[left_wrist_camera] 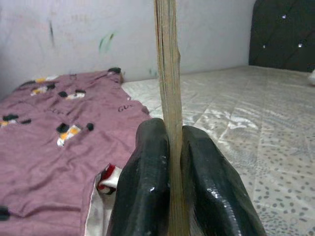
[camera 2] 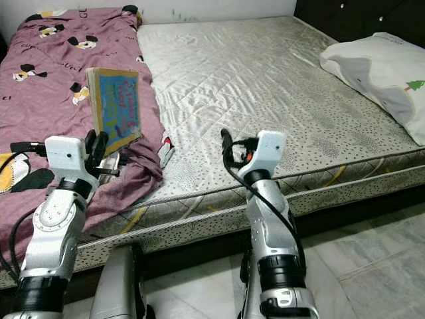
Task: Clean up the room
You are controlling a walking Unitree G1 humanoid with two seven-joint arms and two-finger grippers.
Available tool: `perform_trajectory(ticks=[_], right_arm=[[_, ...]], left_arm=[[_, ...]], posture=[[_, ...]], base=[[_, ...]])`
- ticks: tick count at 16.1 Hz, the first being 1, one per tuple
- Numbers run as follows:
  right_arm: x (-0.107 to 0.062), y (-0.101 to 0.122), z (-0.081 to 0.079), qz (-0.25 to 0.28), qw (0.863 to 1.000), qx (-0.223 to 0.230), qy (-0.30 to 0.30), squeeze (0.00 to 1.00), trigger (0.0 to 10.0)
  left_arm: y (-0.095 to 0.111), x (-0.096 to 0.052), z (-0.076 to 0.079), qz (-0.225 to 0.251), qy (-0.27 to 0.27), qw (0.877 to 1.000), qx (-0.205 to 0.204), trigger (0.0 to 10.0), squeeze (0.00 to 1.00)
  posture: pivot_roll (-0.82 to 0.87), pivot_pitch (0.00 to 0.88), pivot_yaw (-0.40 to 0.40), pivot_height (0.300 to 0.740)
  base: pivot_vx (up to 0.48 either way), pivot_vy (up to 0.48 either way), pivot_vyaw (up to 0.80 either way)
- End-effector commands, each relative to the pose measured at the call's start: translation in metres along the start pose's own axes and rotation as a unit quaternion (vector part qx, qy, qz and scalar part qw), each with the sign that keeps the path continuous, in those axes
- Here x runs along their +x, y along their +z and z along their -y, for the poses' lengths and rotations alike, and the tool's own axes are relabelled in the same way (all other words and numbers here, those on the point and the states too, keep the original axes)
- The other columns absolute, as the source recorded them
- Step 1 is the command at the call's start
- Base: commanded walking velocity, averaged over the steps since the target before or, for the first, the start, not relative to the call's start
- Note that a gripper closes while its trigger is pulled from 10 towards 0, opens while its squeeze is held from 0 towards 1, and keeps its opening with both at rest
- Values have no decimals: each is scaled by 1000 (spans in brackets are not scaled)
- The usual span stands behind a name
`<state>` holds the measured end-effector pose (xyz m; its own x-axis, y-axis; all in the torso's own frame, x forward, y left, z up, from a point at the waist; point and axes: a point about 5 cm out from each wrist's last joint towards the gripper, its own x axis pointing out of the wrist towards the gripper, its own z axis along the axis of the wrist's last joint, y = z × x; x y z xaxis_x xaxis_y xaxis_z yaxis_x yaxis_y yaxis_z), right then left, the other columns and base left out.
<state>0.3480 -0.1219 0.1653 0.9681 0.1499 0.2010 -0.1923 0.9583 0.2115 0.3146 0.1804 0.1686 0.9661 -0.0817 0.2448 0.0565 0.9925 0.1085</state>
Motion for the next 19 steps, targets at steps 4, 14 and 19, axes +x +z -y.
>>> perform_trajectory(ticks=[4,14,19], right_arm=[[10,10,-8,20,1000,23,1,0,10000],[-1,-2,-5,11,999,28,-26,0,10000],[-15,-11,-3,-11,999,18,-27,0,10000]], left_arm=[[8,-8,10,-4,-15,1000,5,10000,0],[-4,-12,48,13,-44,998,-30,10000,0],[-3,-10,42,15,-18,999,-29,10000,0]], posture=[[47,0,9,562],[10,4,36,663],[-2,38,19,720]], base=[[0,0,0],[0,0,0],[0,0,0]])
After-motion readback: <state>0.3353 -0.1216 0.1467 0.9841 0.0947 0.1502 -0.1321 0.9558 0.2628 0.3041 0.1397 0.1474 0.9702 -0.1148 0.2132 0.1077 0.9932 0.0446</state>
